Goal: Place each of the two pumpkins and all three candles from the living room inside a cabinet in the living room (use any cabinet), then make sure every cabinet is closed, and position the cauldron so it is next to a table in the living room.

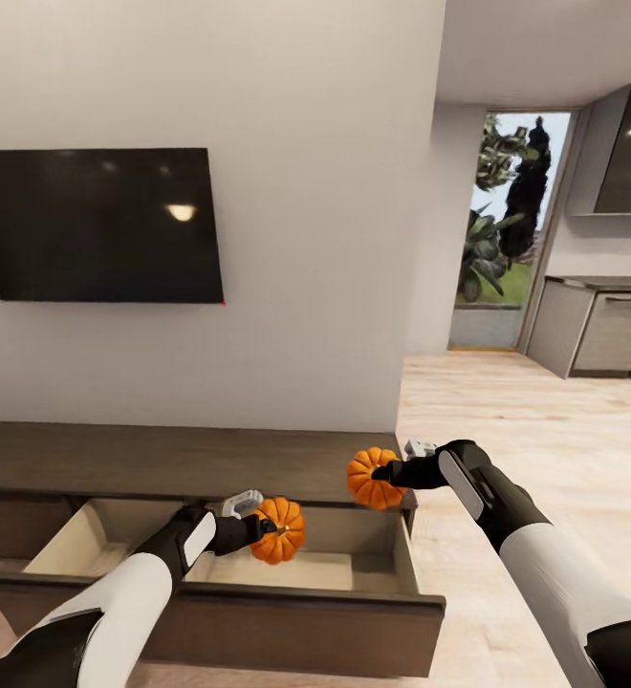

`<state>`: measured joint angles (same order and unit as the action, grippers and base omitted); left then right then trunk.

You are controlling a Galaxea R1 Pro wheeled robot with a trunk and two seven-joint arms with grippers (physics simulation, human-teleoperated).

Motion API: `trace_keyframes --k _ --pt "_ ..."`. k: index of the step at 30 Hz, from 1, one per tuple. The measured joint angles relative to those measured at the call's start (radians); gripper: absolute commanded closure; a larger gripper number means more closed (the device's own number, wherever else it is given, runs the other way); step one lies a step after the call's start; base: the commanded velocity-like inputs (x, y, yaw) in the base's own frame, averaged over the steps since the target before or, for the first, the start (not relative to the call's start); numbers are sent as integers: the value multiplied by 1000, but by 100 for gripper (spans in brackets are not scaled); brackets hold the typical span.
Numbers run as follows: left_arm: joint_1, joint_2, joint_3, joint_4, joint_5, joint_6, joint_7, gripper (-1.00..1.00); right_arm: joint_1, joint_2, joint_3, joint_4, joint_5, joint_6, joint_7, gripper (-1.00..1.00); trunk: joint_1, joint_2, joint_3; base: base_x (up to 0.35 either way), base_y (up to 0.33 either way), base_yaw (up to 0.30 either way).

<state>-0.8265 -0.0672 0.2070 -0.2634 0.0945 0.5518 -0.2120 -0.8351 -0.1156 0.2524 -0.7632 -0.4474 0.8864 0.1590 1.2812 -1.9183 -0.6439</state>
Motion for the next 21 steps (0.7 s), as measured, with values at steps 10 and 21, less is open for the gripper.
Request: trace_keyframes --k 10,21 --pt "0 0 1 0 2 0 0 100 0 0 0 0 -1 0 0 100 1 0 0 149 0 0" --pt "0 0 0 0 0 0 -1 100 0 1 0 0 0 -6 0 100 0 0 0 198 0 0"
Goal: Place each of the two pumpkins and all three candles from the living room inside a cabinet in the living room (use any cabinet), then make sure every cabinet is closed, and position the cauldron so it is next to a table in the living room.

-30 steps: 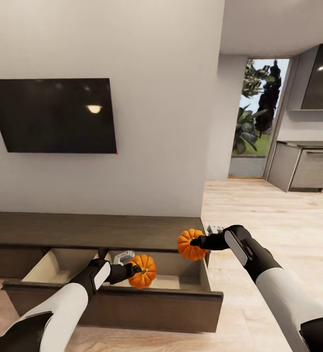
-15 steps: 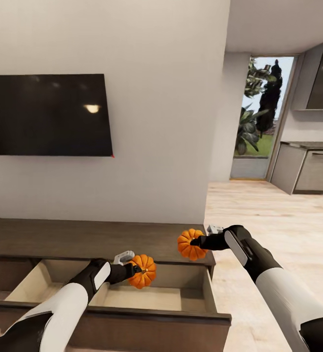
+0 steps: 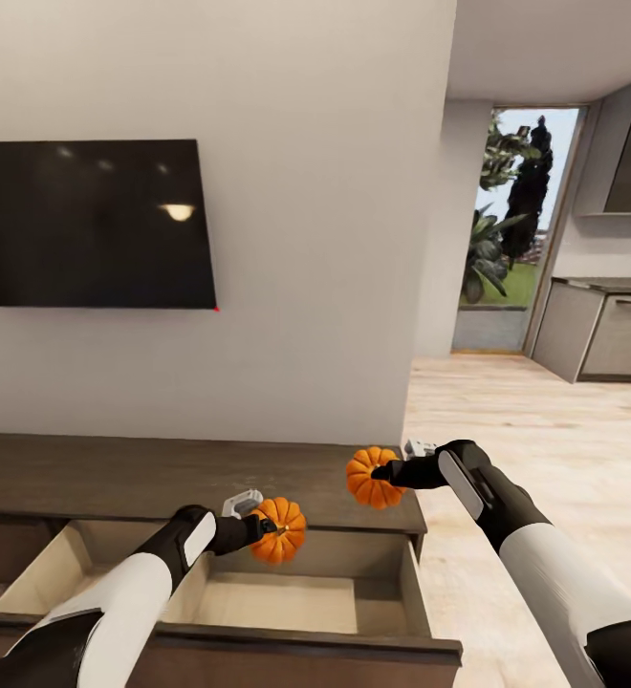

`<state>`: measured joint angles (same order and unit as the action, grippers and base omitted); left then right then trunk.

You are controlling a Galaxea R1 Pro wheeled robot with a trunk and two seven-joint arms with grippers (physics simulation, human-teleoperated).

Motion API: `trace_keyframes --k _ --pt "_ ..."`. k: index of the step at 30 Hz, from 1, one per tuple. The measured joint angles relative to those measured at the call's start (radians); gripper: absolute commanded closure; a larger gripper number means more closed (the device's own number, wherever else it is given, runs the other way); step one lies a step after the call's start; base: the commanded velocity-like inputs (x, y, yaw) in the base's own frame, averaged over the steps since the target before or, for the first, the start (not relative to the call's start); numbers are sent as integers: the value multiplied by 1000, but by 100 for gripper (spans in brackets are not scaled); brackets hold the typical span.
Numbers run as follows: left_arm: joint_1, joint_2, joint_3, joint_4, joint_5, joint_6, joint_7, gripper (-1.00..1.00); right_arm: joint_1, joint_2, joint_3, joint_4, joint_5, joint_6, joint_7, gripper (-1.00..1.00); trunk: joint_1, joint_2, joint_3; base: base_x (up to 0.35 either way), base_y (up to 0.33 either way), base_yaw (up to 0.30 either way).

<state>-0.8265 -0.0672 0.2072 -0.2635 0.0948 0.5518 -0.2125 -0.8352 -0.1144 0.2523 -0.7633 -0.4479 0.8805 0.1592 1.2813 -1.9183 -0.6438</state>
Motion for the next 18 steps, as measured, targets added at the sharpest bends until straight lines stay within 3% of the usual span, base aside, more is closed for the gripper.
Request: trace_keyframes --k 9,18 --pt "0 0 1 0 1 0 0 100 0 -1 0 -1 0 -1 0 100 1 0 0 40 0 5" --pt "0 0 -1 0 -3 0 0 100 0 -1 1 -1 -7 1 0 100 1 0 4 0 0 182"
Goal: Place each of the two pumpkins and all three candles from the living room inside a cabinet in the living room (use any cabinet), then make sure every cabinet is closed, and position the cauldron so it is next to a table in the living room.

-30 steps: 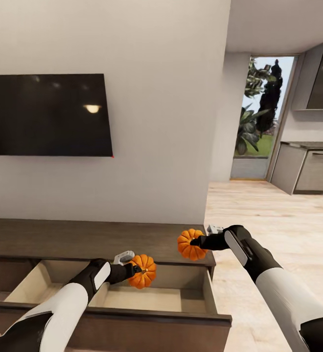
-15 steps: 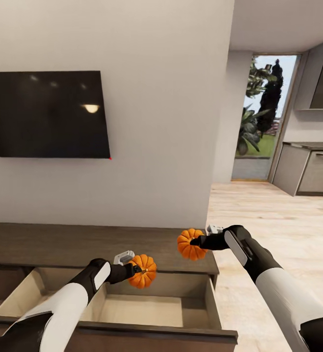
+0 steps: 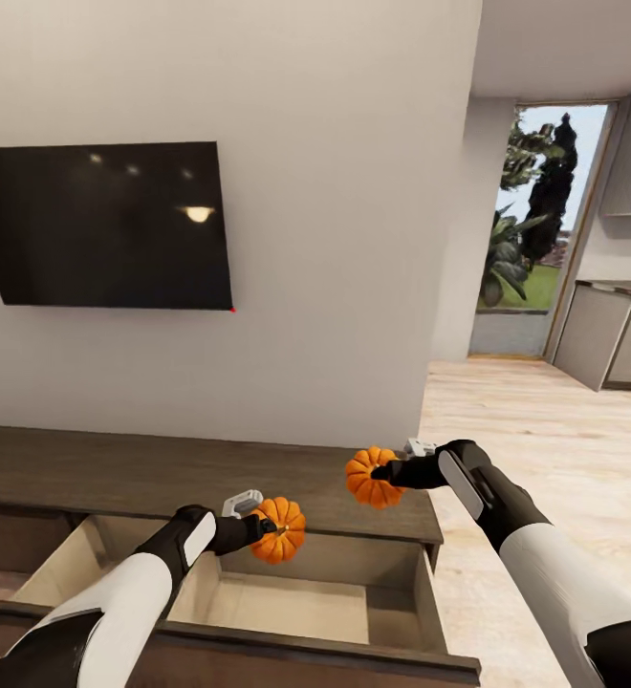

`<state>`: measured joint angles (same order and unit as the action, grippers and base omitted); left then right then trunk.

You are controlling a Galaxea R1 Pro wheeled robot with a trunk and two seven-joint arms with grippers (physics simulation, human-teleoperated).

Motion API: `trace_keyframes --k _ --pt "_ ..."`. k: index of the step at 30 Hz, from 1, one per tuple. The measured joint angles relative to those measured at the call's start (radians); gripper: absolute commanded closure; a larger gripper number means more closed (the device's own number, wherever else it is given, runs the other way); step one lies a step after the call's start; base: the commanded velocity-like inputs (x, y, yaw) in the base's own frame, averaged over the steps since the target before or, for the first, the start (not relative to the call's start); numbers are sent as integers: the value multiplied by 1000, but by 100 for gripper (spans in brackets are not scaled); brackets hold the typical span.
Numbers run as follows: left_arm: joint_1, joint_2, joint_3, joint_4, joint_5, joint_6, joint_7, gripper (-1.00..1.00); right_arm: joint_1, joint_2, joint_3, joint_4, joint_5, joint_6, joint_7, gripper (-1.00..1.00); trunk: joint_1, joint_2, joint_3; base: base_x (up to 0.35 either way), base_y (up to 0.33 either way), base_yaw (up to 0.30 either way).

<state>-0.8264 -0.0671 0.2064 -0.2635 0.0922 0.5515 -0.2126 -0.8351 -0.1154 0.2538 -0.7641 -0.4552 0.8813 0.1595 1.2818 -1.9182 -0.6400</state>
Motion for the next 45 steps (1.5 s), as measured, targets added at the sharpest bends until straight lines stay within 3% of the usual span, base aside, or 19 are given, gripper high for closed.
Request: trace_keyframes --k 45 --pt "0 0 1 0 4 -1 0 100 1 1 0 1 8 -1 -2 100 0 0 0 27 0 3"
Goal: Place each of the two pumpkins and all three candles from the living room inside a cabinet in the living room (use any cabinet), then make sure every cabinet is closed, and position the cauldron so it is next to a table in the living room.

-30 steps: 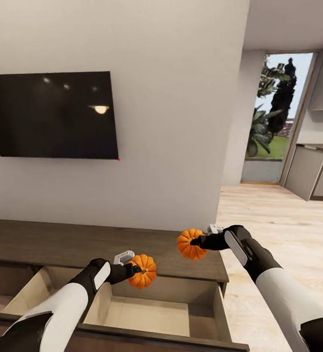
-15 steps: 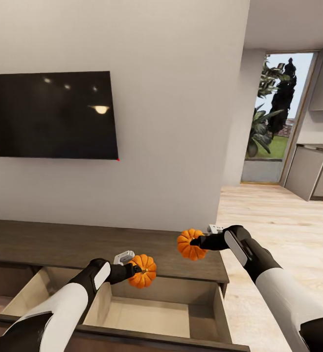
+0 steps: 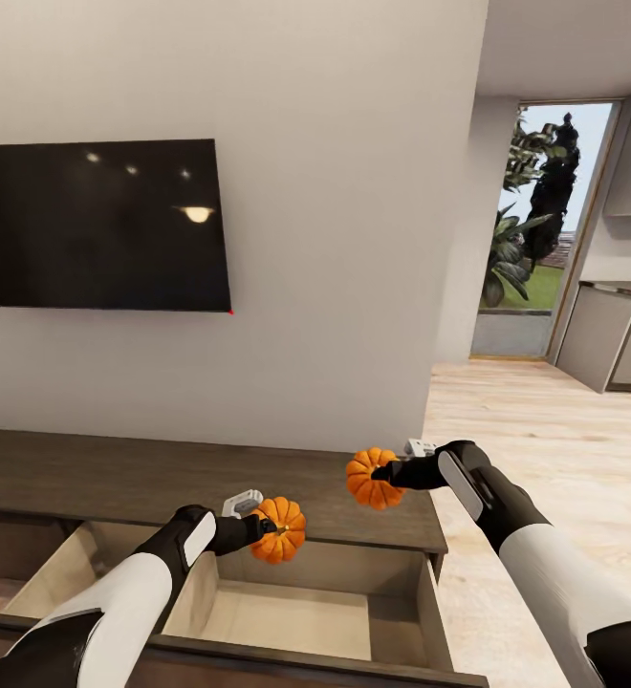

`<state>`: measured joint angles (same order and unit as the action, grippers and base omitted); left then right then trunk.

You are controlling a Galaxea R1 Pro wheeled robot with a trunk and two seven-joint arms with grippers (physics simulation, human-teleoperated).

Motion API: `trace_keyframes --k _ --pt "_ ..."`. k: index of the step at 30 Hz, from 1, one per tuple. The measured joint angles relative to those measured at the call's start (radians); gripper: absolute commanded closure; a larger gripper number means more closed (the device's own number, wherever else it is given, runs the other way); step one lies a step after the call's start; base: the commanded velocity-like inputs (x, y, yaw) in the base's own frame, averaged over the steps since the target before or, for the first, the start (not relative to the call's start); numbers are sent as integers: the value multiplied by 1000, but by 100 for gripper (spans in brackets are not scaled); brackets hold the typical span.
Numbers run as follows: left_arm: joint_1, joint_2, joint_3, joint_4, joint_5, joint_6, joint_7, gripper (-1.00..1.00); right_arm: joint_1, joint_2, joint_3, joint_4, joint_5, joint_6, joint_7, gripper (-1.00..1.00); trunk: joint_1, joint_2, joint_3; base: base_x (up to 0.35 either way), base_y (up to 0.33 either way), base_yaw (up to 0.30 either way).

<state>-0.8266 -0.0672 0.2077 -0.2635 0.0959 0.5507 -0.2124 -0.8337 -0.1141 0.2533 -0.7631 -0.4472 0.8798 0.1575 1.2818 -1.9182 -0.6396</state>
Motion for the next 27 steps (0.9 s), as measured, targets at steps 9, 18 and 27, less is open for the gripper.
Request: trace_keyframes --k 9,18,27 --pt "0 0 -2 -1 1 3 0 100 0 -1 1 65 -6 3 -2 100 0 0 -6 0 0 43" --pt "-1 -6 -5 -53 0 135 -6 100 -3 15 -3 181 -1 5 -4 100 0 0 -19 0 0 87" --pt "-104 -24 -9 -201 11 437 1 100 -9 42 -4 265 -1 9 -5 100 0 0 -33 0 0 77"
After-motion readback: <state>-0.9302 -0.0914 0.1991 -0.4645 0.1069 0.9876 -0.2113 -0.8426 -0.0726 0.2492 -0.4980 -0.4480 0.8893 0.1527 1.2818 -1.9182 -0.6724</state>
